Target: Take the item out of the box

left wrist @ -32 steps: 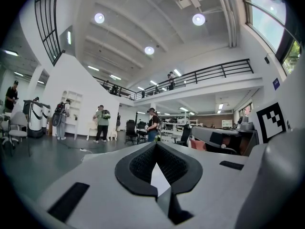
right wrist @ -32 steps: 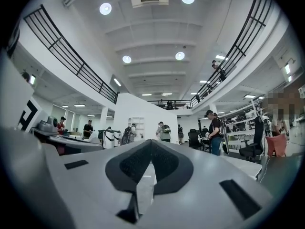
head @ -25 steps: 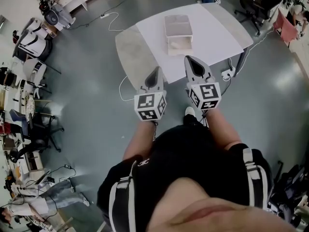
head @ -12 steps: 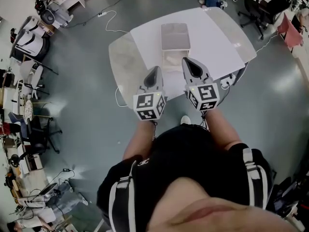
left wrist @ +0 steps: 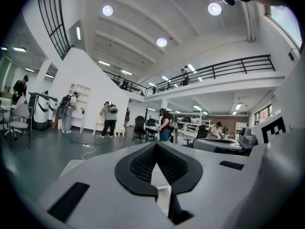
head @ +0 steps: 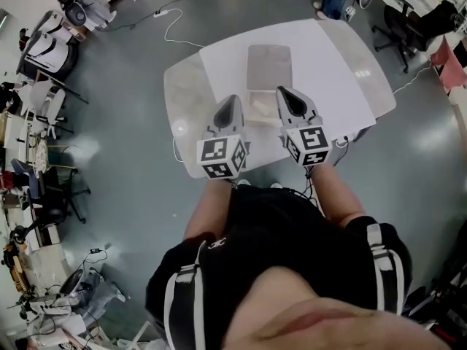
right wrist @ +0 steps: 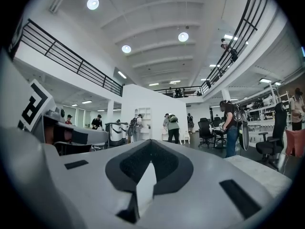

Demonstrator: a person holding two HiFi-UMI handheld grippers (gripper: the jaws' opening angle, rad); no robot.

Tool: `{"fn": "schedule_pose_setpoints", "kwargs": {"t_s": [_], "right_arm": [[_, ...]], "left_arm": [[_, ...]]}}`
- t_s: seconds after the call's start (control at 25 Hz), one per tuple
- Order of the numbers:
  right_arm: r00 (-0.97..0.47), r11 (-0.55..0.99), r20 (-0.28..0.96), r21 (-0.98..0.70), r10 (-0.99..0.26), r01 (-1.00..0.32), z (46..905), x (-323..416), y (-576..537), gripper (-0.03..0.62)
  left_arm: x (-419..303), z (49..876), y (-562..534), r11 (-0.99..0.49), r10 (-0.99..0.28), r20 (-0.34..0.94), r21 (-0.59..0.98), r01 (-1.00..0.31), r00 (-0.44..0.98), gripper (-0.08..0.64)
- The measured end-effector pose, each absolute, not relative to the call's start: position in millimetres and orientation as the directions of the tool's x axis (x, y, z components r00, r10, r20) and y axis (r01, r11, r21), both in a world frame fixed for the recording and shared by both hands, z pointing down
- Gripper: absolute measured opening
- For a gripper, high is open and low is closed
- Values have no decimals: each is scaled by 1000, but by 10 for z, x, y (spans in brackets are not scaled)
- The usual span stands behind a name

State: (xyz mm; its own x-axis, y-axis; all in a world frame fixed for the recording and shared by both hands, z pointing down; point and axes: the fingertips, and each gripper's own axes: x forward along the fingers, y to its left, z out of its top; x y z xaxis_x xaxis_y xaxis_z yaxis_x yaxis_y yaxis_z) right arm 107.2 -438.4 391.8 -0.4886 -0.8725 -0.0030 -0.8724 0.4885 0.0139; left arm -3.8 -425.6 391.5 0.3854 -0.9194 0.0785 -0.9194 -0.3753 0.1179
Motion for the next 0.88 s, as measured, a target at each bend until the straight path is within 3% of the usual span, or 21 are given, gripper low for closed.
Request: {"fn": "schedule_pose_setpoints", "kwargs": {"t_s": [0.4,0.6,0.88], "right_arm": [[-488,490,48,52,-872,-870,4125,850,-4773,12],[-515,536,189,84,-836,-840,4430,807,-4948,19],[-526,609,392,121,-755,-784,5015,661,-5141,90]], "left_arm": [[-243,4041,-4711,-427,-895,86,122,-896,438,12],[-238,4021,-4804,-435,-891,86,113,-893,445,12],[-418,4063,-4922,-416,-900,92,118,-902,427,12]]}}
